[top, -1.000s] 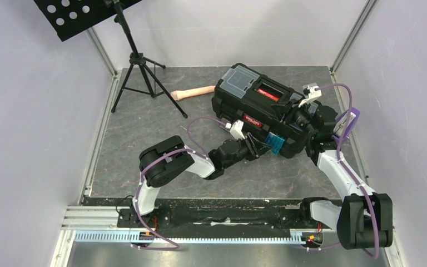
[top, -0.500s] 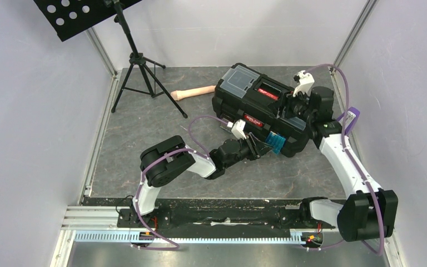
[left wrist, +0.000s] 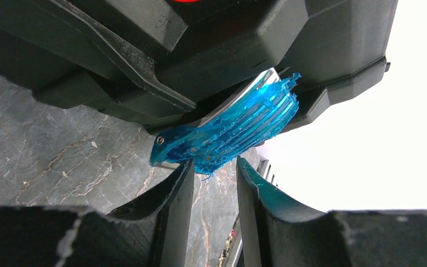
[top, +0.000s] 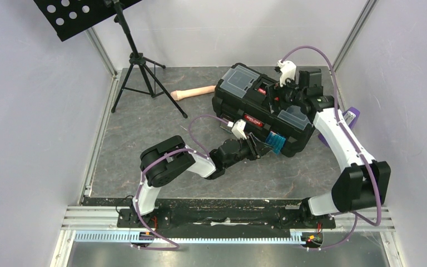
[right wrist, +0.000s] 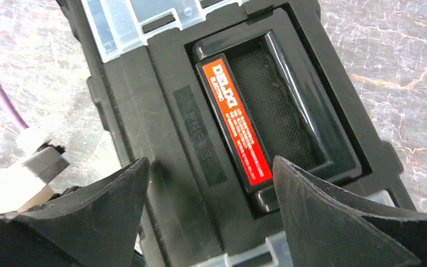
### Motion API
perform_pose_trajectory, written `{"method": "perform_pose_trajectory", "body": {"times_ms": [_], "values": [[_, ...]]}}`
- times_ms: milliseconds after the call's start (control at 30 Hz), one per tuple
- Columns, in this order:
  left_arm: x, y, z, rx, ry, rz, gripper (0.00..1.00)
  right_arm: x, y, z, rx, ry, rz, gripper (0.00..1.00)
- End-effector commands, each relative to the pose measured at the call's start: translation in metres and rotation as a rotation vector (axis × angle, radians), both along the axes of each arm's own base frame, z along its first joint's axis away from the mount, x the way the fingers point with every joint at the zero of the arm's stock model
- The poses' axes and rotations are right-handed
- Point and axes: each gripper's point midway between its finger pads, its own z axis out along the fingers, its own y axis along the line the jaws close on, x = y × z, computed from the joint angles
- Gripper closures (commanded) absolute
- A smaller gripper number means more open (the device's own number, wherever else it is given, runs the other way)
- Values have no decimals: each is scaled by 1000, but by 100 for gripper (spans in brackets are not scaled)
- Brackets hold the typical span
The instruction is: Pack the tool kit
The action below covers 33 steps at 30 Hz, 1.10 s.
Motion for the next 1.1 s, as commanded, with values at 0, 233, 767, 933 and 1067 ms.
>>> {"method": "perform_pose_trajectory", "body": {"times_ms": [0,233,767,933,1067], "values": [[29,16,-14,100,-51,119,58,-27,6,-51,-61,220,66,17],[28,18,-17,100,-46,120,58,22,-57,-15,-50,135,-220,5],[31,21,-22,117,-51,118,58,-55,-50,-134,285,632,-194,13],[31,26,-31,138,-46,117,58,-115,-33,-169,347,742,-232,16],[35,22,-46,168,-43,118,58,-146,-21,-186,362,802,-243,16]]}}
